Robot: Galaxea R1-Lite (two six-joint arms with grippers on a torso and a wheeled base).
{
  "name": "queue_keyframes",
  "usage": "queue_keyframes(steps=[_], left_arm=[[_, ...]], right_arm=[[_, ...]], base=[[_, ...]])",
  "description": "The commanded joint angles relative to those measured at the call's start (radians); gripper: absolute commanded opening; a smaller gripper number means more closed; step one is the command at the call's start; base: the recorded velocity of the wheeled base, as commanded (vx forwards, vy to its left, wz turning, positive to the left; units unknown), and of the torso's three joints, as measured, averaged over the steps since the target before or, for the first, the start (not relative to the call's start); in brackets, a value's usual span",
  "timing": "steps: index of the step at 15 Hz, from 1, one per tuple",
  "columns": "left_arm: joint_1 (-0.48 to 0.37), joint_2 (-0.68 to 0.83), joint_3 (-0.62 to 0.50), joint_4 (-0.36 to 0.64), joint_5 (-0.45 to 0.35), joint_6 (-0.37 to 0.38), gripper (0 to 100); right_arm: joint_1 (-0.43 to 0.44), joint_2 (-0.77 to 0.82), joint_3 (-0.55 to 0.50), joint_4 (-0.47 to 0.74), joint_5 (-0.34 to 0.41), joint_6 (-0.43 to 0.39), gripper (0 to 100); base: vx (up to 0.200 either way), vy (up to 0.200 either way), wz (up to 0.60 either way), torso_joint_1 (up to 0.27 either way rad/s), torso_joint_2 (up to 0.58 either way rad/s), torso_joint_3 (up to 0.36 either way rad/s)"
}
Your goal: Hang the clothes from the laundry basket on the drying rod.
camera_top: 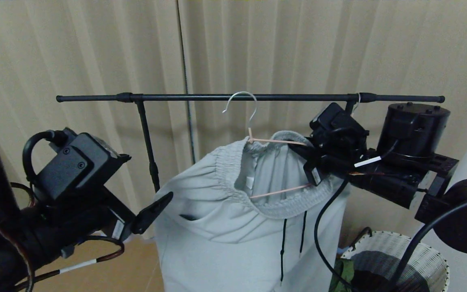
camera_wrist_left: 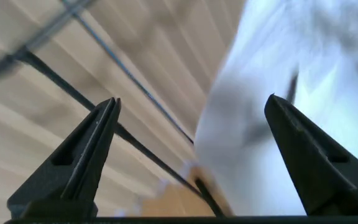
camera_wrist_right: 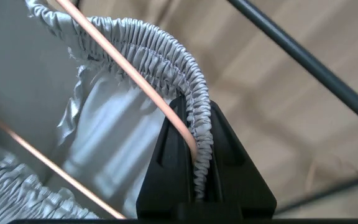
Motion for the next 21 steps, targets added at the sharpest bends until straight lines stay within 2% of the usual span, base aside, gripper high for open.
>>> queue_keyframes(steps=[1, 2, 4, 9, 11, 16, 17, 21], left_arm=[[0.076, -0.086, -0.048, 0.095, -0.084, -0.034, 100], [0.126, -0.107, -0.059, 0.194, -0.16, -0.083, 100], [0.192, -0.101, -0.031, 0.228, -0.211, -0.092, 100], [0.194, -0.055, 0.004, 0.216, -0.208, -0.085, 100], [0.192, -0.021, 0.008, 0.168, -0.206, -0.086, 100], [0.188, 0.039, 0.008, 0.11, -0.202, -0.086, 100], [0.186, 0.037, 0.01, 0.11, -0.196, -0.088, 0], [0.195, 0.002, 0.042, 0.11, -0.157, -0.085, 0]], right_arm=[[-0.026, -0.066, -0.007, 0.045, 0.001, 0.012, 0], [-0.029, -0.089, -0.014, 0.074, 0.001, 0.047, 0], [-0.031, -0.104, -0.024, 0.086, 0.001, 0.075, 0], [-0.023, -0.157, -0.025, 0.085, 0.011, 0.095, 0], [0.008, -0.167, -0.034, 0.088, 0.013, 0.127, 0], [0.051, -0.192, -0.037, 0.086, 0.013, 0.133, 0], [0.051, -0.196, -0.037, 0.086, 0.011, 0.133, 0], [0.034, -0.196, -0.036, 0.083, 0.007, 0.133, 0]], base=[[0.0, 0.0, 0.0, 0.0, 0.0, 0.0], [0.0, 0.0, 0.0, 0.0, 0.0, 0.0], [0.0, 0.0, 0.0, 0.0, 0.0, 0.0], [0.0, 0.0, 0.0, 0.0, 0.0, 0.0], [0.0, 0.0, 0.0, 0.0, 0.0, 0.0], [0.0, 0.0, 0.0, 0.0, 0.0, 0.0], [0.0, 0.0, 0.0, 0.0, 0.0, 0.0], [0.0, 0.0, 0.0, 0.0, 0.0, 0.0]])
